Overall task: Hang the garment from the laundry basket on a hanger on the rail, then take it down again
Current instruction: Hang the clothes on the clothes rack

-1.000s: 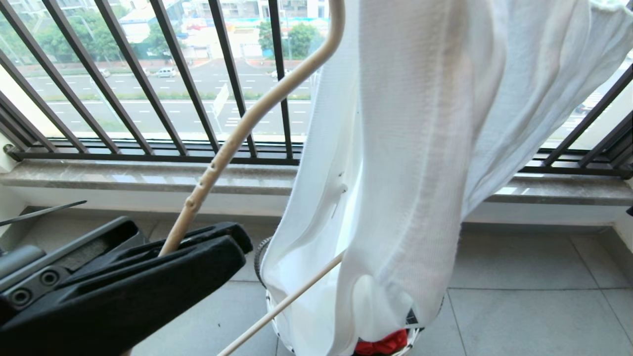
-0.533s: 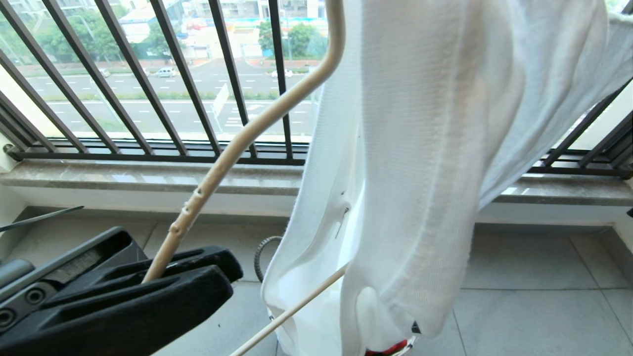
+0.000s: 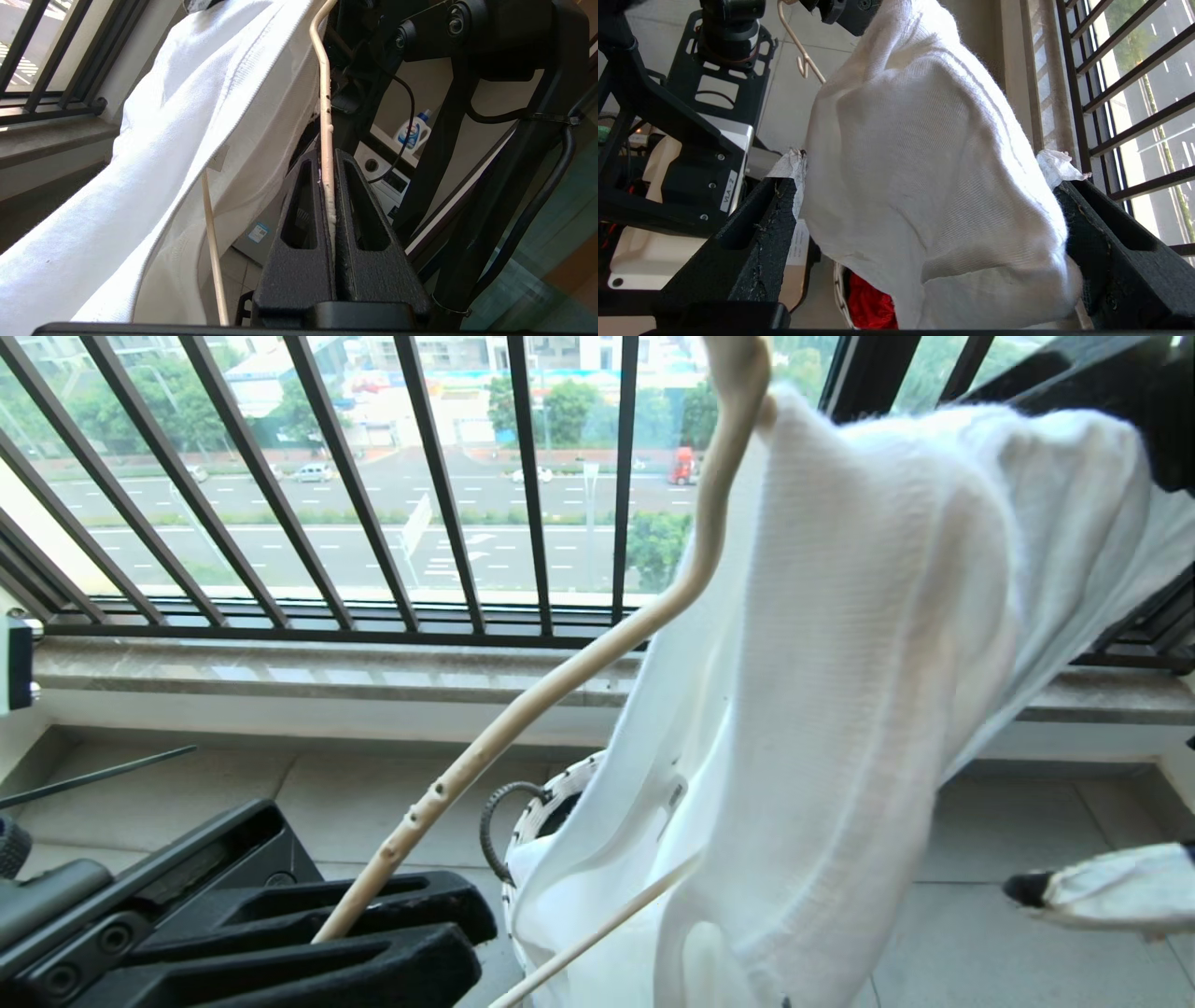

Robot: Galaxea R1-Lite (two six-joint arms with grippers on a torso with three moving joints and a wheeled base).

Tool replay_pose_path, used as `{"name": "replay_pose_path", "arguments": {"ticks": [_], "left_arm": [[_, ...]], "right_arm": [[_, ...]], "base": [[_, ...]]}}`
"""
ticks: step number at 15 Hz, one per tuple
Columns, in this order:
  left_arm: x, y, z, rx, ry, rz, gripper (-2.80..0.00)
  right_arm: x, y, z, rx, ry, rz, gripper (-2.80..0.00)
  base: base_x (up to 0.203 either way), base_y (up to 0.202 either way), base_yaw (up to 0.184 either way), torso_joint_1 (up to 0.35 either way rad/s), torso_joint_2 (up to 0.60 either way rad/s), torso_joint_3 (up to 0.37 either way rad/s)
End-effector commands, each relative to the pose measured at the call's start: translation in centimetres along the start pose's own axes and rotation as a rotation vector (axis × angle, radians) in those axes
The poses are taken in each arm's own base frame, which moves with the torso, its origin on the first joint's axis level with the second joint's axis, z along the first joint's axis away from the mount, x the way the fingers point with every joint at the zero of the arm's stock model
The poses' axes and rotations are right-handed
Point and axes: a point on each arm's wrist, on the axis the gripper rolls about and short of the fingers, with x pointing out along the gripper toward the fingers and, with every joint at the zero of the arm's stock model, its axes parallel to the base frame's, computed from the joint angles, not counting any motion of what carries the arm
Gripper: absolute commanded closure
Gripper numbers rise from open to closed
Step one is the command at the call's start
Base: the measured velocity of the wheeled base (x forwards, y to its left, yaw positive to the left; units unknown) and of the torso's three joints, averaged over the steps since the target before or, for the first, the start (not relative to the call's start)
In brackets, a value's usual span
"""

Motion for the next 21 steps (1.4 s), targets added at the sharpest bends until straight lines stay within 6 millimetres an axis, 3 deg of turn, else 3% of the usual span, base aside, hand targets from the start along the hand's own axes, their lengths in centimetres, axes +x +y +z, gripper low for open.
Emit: {"name": "replay_pose_path", "arguments": {"ticks": [1,8,9,15,21], "left_arm": [[0.1,-0.1,0.1,0.001,-0.007,-0.011,0.00],[0.4,-0.4,0.9,0.009,-0.018,-0.015,0.00],[0.4,-0.5,1.0,0.012,-0.022,-0.017,0.00],[0.2,-1.1,2.2,0.053,-0.068,-0.024,0.00],[-0.3,-1.2,2.8,0.130,-0.093,-0.006,0.00]], "right_arm": [[1.2,-0.4,-0.6,0.001,0.030,0.022,-2.80],[2.4,-1.2,-1.3,-0.007,0.054,0.026,-2.80],[2.4,-1.2,-1.3,-0.012,0.053,0.027,0.00],[2.1,-1.1,-1.2,-0.014,0.029,0.039,0.00],[0.2,-0.8,-0.5,-0.015,-0.012,-0.006,0.00]], "base": [[0.000,0.000,0.000,0.000,0.00,0.000],[0.000,0.000,0.000,0.000,0.00,0.000],[0.000,0.000,0.000,0.000,0.00,0.000],[0.000,0.000,0.000,0.000,0.00,0.000],[0.000,0.000,0.000,0.000,0.00,0.000]]}}
